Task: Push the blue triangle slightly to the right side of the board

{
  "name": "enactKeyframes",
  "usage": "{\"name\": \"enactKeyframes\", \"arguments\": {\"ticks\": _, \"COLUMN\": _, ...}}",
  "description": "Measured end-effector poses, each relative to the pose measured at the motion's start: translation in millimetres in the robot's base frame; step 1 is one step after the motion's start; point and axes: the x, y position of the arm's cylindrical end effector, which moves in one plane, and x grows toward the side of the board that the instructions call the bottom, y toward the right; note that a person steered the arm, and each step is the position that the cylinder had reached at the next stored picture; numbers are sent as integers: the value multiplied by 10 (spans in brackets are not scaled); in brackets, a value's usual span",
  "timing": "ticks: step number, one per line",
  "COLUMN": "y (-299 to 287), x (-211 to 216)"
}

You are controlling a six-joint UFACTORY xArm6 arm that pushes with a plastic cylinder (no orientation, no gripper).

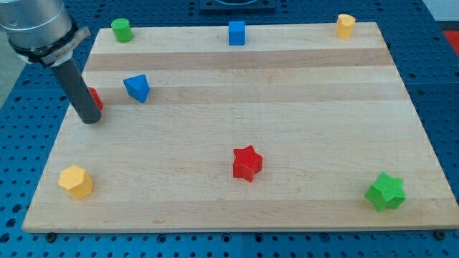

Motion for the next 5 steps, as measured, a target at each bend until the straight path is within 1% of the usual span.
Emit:
{"name": "enactKeyframes", "arguments": {"ticks": 1, "y": 284, "x": 0}}
{"name": "enactKeyframes", "arguments": {"ticks": 2, "y": 388, "x": -15}}
{"name": "enactKeyframes", "arguments": {"ticks": 4, "y": 388, "x": -285}}
{"name": "enactKeyframes", "arguments": {"ticks": 5, "y": 388, "x": -502}}
